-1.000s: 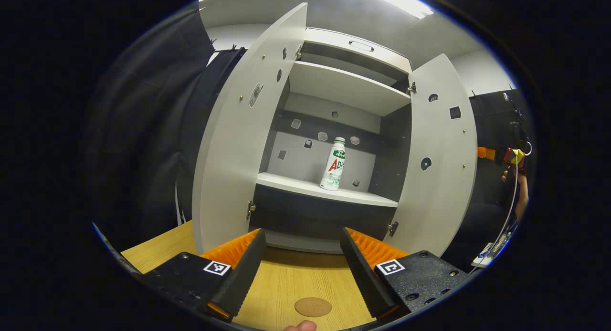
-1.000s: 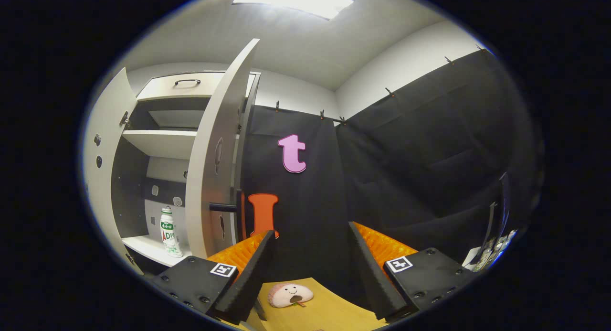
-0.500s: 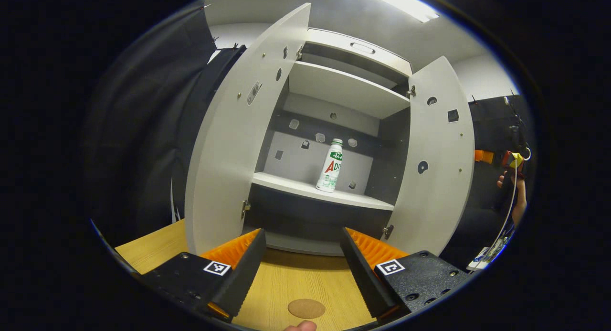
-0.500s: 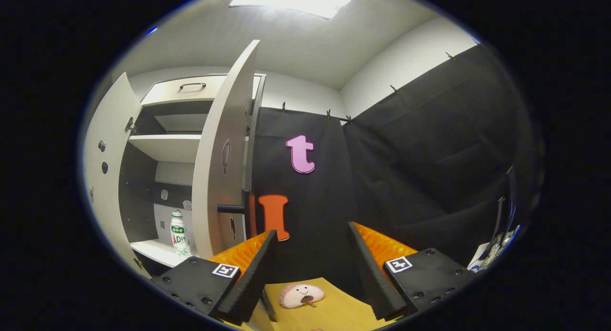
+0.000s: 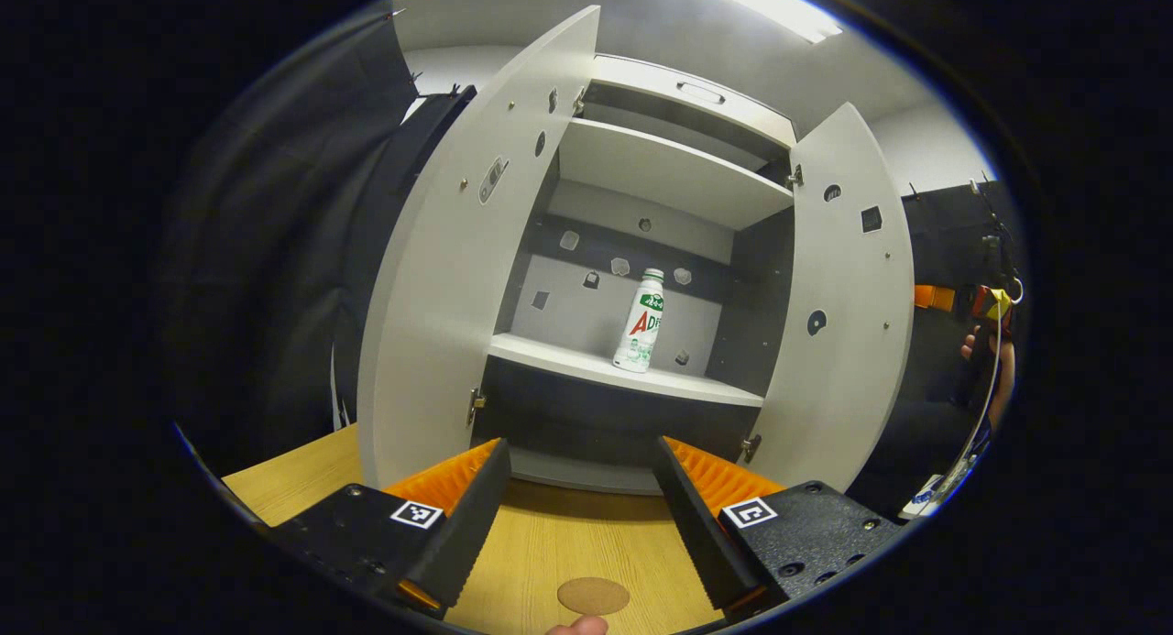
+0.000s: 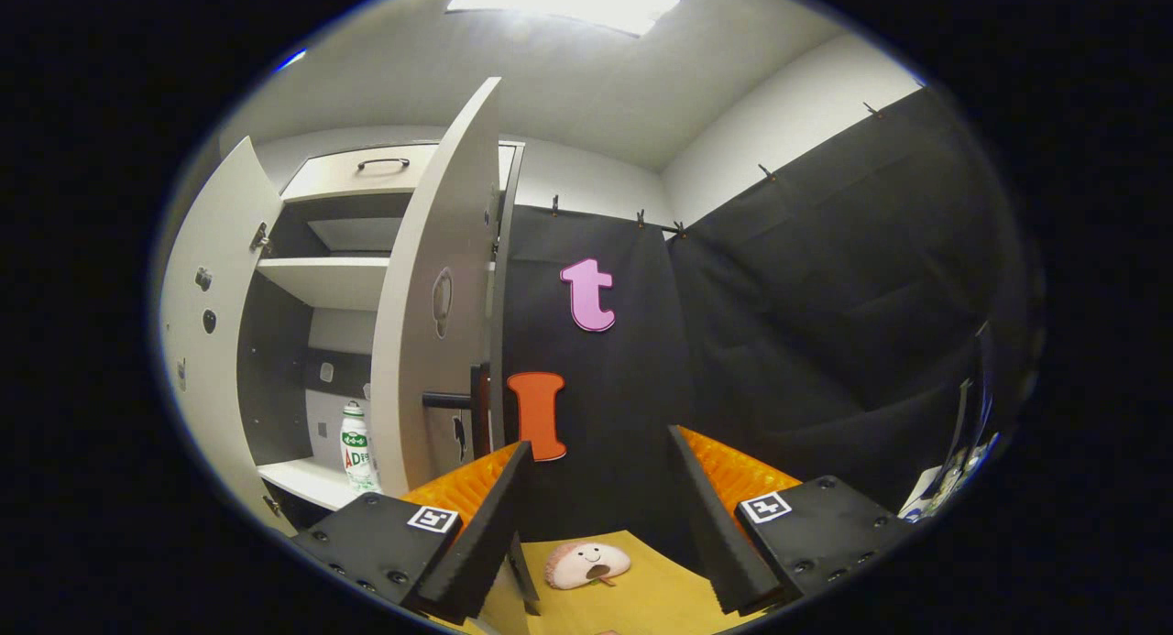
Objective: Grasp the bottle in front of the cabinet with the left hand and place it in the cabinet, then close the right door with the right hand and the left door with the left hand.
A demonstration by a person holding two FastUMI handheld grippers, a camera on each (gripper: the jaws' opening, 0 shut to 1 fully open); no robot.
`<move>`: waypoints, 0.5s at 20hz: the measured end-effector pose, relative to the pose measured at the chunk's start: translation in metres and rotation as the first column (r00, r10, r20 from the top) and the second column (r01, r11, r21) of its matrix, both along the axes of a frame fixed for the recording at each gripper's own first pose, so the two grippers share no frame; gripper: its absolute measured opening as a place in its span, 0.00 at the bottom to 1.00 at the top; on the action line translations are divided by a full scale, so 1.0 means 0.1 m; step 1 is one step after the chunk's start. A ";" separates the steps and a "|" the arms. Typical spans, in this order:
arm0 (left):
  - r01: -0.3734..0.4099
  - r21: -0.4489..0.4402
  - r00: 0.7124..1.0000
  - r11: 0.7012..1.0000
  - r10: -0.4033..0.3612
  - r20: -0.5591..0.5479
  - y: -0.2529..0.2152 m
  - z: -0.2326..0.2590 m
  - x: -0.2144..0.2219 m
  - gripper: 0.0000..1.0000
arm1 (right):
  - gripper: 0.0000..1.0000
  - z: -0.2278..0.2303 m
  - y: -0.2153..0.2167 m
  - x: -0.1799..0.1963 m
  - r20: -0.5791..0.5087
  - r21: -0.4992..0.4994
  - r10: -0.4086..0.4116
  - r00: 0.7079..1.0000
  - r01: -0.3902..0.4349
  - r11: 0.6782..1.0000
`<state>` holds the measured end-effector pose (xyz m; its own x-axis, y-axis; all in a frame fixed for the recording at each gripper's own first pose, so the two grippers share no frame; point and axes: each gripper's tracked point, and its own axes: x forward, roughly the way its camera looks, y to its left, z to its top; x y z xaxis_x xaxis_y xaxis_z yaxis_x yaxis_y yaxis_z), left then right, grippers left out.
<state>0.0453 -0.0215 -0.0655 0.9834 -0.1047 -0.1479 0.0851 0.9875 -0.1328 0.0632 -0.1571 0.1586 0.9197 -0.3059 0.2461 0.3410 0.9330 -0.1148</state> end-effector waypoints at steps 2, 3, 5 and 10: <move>-0.001 0.006 1.000 1.000 0.001 0.004 0.00 0.01 0.01 0.96 | 0.95 -0.03 0.13 0.04 -0.008 -0.012 0.039 0.999 -0.039 0.999; -0.002 0.007 1.000 1.000 0.002 0.005 0.01 0.01 0.01 0.96 | 0.95 -0.04 0.20 0.05 -0.010 -0.018 0.056 0.998 -0.056 0.998; -0.007 0.007 1.000 1.000 0.007 0.007 0.02 0.01 0.01 0.96 | 0.95 -0.08 0.32 0.06 -0.008 -0.023 0.082 0.997 -0.082 0.996; -0.032 0.014 0.999 0.999 0.032 0.010 0.12 0.02 0.01 0.96 | 0.95 -0.17 0.71 0.19 -0.020 -0.027 0.172 0.985 -0.172 0.985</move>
